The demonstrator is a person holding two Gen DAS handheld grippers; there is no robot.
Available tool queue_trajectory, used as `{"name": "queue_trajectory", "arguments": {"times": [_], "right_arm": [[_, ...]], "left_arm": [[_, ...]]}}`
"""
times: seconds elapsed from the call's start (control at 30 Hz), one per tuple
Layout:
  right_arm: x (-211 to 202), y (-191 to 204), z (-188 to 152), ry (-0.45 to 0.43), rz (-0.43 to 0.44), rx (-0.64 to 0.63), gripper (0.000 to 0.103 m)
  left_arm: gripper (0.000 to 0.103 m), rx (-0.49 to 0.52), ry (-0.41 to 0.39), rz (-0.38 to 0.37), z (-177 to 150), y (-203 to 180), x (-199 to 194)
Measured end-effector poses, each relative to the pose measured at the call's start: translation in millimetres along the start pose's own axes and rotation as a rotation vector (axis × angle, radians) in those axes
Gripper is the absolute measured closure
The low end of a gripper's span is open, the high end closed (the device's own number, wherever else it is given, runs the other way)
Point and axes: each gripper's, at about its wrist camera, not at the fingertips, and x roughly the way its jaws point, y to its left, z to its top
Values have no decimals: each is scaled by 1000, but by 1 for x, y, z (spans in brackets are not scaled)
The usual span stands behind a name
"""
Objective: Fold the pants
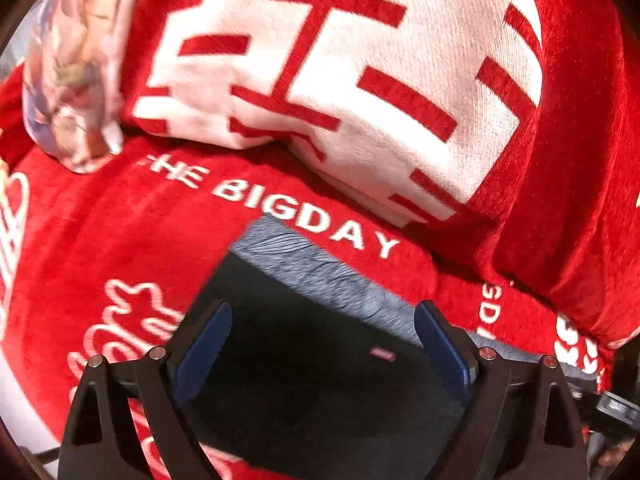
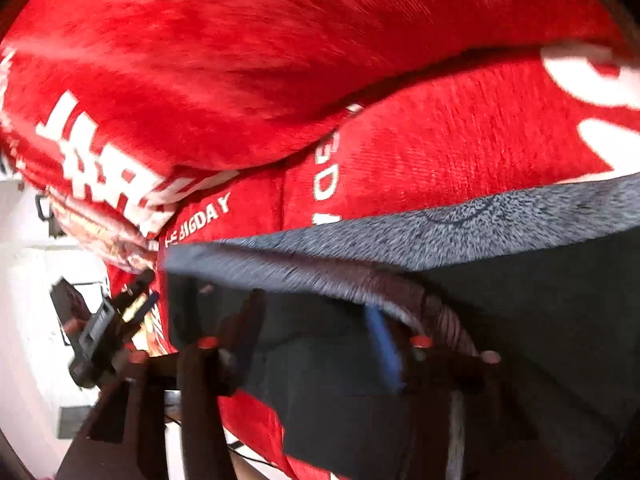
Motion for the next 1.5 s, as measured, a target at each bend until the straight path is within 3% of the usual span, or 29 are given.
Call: {"name": "queue_trajectory", "arguments": {"times": [0.17, 0.23, 0.3, 0.33, 0.43, 0.53, 0.67, 0.83, 0.93, 1.07, 1.2, 1.33, 1.5], "right_arm": [[-18, 23, -32, 24, 43, -96, 45], [-3, 19, -35, 59, -22, -134, 45], [9, 2, -31, 72, -141, -124, 49], [6, -6, -29, 60, -162, -103, 55], [-39, -31, -36, -74, -48, -3, 51], [-91, -60, -60, -157, -102, 58, 45], [-147, -111, -107, -193, -144, 164, 43], [-201, -188, -190, -220, -259, 366, 43], [-220, -222, -244, -213, -293, 485, 43], [-232, -244, -301, -247, -304, 601, 43], [-224, -257, -346, -295, -195, 717, 41], [-199, -255, -365, -317, -64, 712, 41], [-175, -246, -374, -330, -43, 672, 40]], "left_arm": [[10, 160, 130, 49, -46, -20, 30], [10, 218, 206, 120, -73, -32, 57], [10, 292, 187, 213, -92, -46, 59], [10, 321, 182, 220, -97, -53, 55], [10, 379, 214, 163, -115, -71, 35], [10, 454, 215, 117, -131, -98, 14], [10, 599, 245, 33, -164, -157, -1], [10, 706, 337, -142, -212, -241, 5], [10, 753, 336, -147, -230, -275, 6], [10, 776, 351, -174, -241, -294, 12], [10, 815, 339, -181, -250, -308, 14], [10, 798, 341, -219, -248, -316, 16], [10, 779, 349, -232, -250, -313, 14]]}}
